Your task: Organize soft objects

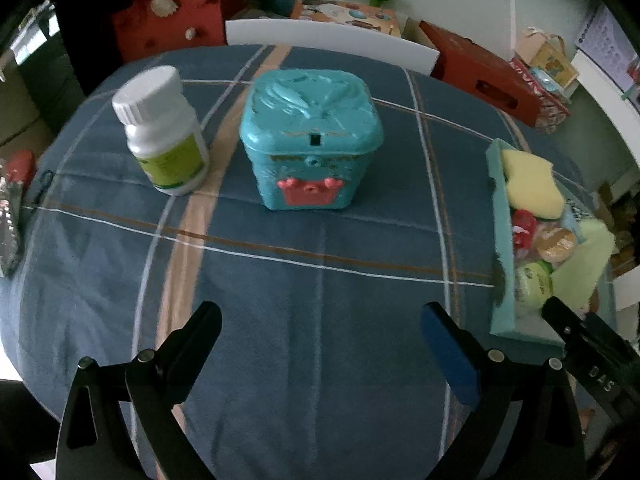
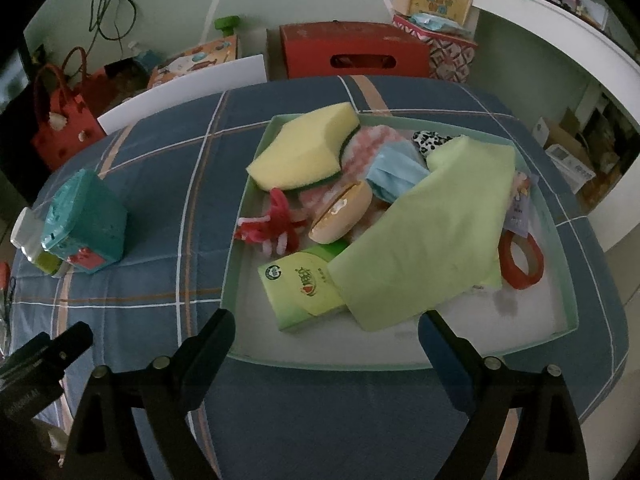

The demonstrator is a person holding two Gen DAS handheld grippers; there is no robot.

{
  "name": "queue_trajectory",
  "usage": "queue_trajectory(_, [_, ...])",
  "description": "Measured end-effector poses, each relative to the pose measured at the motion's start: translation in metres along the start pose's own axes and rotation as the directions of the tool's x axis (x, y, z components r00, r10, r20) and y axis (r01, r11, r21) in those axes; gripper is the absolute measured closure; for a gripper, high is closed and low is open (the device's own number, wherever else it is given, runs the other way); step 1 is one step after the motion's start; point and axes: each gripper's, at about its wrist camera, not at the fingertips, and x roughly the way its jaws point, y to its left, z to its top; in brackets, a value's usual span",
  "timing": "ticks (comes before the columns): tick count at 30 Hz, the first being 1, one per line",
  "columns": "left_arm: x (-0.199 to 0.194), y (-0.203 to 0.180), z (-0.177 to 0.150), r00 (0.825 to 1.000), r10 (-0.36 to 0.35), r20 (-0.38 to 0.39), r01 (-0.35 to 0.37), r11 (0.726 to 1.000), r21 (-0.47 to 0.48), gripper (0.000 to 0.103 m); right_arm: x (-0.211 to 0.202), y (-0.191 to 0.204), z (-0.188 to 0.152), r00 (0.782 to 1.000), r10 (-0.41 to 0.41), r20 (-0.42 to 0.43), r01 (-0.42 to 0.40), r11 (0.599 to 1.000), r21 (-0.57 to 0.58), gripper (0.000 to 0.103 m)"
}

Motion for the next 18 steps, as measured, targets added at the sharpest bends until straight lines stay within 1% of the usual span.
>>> queue_trajectory(2, [-0.002, -0.002, 0.000, 0.999, 0.042, 0.014, -0.043, 0.999, 0.013, 0.004, 0.001, -0.001, 0.000, 1.000, 0.002, -0.003, -0.002, 1.000, -0.001, 0.008])
queue_trajectory(7, [-0.004, -0.006, 0.000, 0.998, 0.063, 0.021, -0.064, 0.997, 0.034, 0.004, 0.005, -0.002, 0.000, 1.000, 0.004, -0.019, -0.004, 1.000, -0.005, 0.008])
queue_trajectory(10, [-0.004, -0.008, 0.000, 0.995, 0.098, 0.028, -0.099, 0.994, 0.045, 0.004, 0.006, -0.003, -0.001, 1.000, 0.008, -0.025, -0.009, 1.000, -0.005, 0.008])
queue_trajectory(18, [-0.004, -0.015, 0.000, 0.994, 0.110, 0.028, -0.112, 0.991, 0.073, 0.004, 0.008, -0.007, -0.001, 0.999, 0.012, -0.033, -0.012, 1.000, 0.004, 0.008])
